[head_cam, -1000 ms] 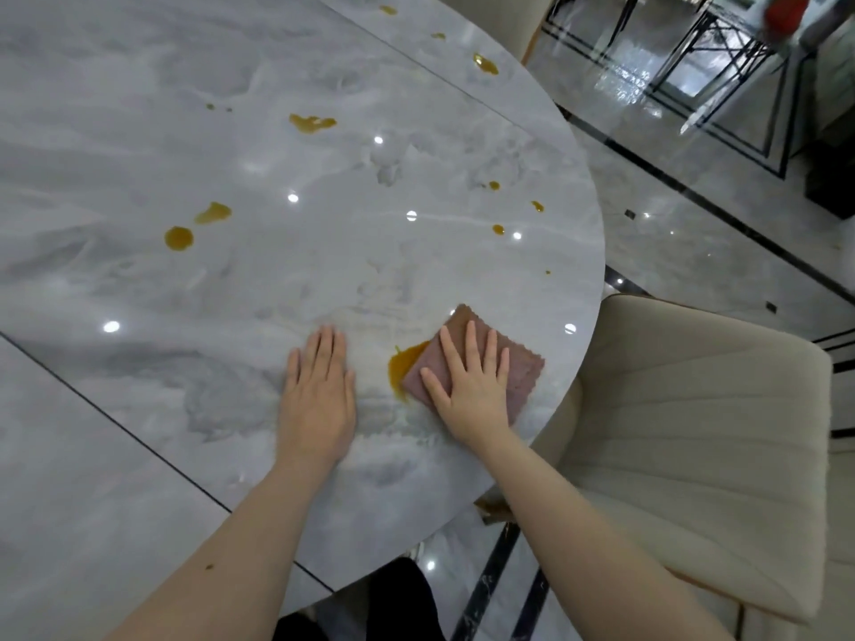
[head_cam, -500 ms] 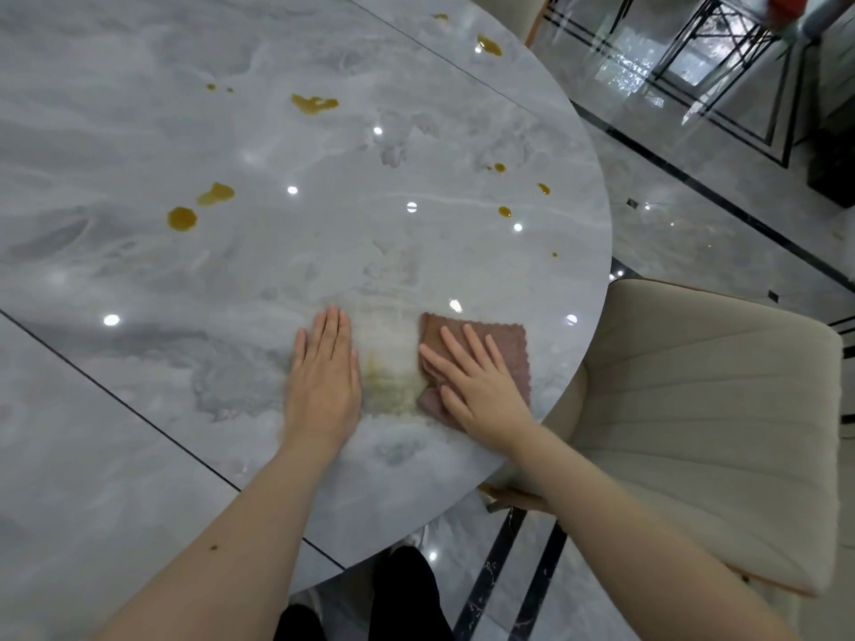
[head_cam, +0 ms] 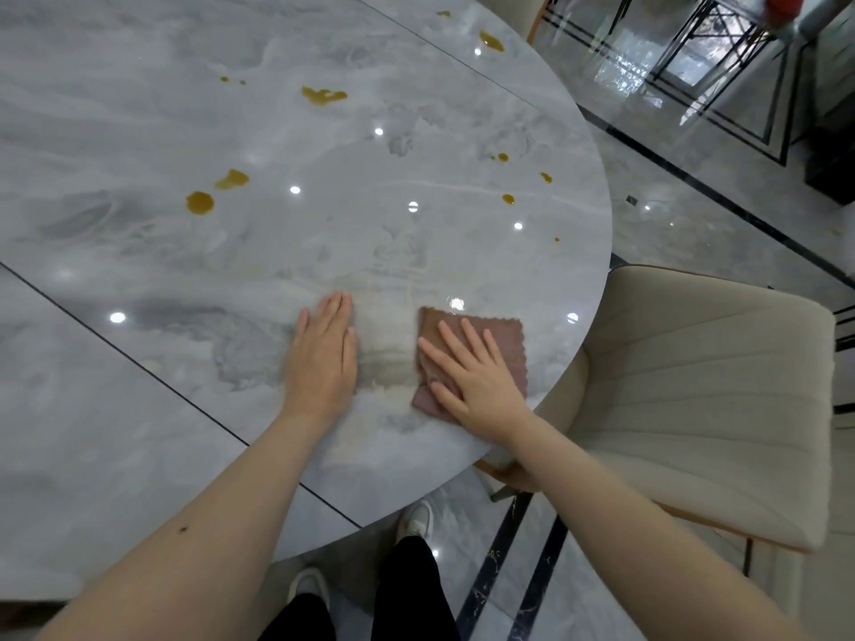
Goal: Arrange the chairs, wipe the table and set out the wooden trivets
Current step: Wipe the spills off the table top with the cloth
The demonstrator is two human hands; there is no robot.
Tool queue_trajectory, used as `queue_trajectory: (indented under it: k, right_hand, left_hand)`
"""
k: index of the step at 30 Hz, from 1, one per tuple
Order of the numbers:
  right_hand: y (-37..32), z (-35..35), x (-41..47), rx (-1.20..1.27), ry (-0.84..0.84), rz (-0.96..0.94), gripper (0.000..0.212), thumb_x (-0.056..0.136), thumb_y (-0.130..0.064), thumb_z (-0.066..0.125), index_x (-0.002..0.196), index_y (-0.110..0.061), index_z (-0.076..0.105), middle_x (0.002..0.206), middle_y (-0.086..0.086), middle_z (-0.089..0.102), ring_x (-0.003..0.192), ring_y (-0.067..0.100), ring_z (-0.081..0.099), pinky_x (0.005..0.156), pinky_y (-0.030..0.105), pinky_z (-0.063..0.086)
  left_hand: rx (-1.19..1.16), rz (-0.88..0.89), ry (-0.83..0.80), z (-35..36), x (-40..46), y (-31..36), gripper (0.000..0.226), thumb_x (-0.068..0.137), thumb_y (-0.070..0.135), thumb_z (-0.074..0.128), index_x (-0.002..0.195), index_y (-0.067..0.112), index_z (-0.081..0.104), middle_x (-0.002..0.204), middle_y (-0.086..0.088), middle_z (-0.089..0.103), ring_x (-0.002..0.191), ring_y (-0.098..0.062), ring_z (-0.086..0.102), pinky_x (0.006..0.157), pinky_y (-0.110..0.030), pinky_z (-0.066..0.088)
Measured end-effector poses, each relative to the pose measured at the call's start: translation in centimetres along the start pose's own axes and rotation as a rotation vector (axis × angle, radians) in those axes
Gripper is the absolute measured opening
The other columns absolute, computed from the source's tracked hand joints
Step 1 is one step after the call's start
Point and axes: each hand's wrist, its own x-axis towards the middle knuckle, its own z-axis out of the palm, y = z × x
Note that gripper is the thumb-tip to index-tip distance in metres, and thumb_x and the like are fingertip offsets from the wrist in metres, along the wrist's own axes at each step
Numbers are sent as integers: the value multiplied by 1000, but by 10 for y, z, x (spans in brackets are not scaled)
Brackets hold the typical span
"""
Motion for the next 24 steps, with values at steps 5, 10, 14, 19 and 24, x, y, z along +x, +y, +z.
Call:
queue_trajectory:
  k: [5, 10, 14, 19, 24]
  right_hand:
    - [-20, -4, 59, 25, 31, 279, 64, 93, -62, 22, 150, -39, 5, 161, -1, -2, 147, 30, -9, 117, 48, -11]
    - [-83, 12, 60, 20, 64, 114, 66, 90, -61, 29, 150, -36, 19, 160, 3, 9, 147, 33, -2, 117, 49, -7]
    - [-82, 19, -8, -50, 2, -108, 63, 94, -58, 32, 150, -39, 12, 161, -2, 5, 148, 27, -6, 118, 47, -7]
    - [-24, 1, 0, -41, -47, 91, 63, 93, -60, 24, 150, -42, 4, 160, -5, -3, 147, 24, -13, 119, 47, -6]
    - [-66, 10, 41, -3, 42, 299, 67, 89, -62, 16, 151, -38, 9, 161, 1, 2, 147, 31, -6, 117, 49, -9]
  left_hand:
    - [251, -34, 3, -7, -22, -17, 55, 96, 26, 21, 142, 1, 38, 148, -17, 37, 139, -32, 30, 116, -44, 14]
    - [281, -77, 3, -5, -29, -25, 53, 94, 21, 27, 140, -2, 40, 148, -17, 37, 139, -31, 31, 115, -45, 19]
    - [246, -87, 9, -6, -29, -23, 54, 95, 23, 24, 142, 0, 38, 150, -15, 35, 141, -28, 28, 116, -41, 15]
    - [269, -74, -9, -7, -30, -25, 50, 99, 20, 26, 144, 2, 34, 153, -12, 30, 143, -25, 23, 118, -40, 13]
    - [237, -82, 0, -5, -29, -27, 48, 98, 19, 30, 143, 2, 36, 152, -12, 31, 142, -27, 24, 118, -40, 12]
